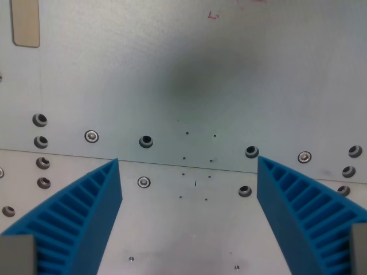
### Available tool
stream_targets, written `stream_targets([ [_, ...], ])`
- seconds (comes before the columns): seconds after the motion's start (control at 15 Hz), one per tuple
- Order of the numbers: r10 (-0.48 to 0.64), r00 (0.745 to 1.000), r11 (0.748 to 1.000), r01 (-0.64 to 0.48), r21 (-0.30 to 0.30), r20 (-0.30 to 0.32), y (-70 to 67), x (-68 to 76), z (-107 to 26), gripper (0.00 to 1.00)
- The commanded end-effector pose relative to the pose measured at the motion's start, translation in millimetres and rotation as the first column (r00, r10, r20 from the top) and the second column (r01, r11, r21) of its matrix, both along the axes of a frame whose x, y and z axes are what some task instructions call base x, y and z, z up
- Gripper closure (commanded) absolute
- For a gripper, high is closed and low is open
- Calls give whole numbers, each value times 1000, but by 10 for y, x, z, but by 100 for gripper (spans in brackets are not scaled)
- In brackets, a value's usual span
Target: Move in base negative y
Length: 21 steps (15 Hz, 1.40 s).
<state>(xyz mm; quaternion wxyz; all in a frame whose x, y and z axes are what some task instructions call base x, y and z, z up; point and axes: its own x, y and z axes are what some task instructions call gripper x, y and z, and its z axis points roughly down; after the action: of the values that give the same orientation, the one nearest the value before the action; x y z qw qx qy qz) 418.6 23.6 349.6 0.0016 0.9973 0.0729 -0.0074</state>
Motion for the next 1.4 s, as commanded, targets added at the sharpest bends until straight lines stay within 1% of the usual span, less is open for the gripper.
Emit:
stream_targets([
  [0.07,0,1000,1000,0,0,9,-53,-11,36,0],
  [1.4,0,1000,1000,0,0,9,-1081,-130,20,0],
])
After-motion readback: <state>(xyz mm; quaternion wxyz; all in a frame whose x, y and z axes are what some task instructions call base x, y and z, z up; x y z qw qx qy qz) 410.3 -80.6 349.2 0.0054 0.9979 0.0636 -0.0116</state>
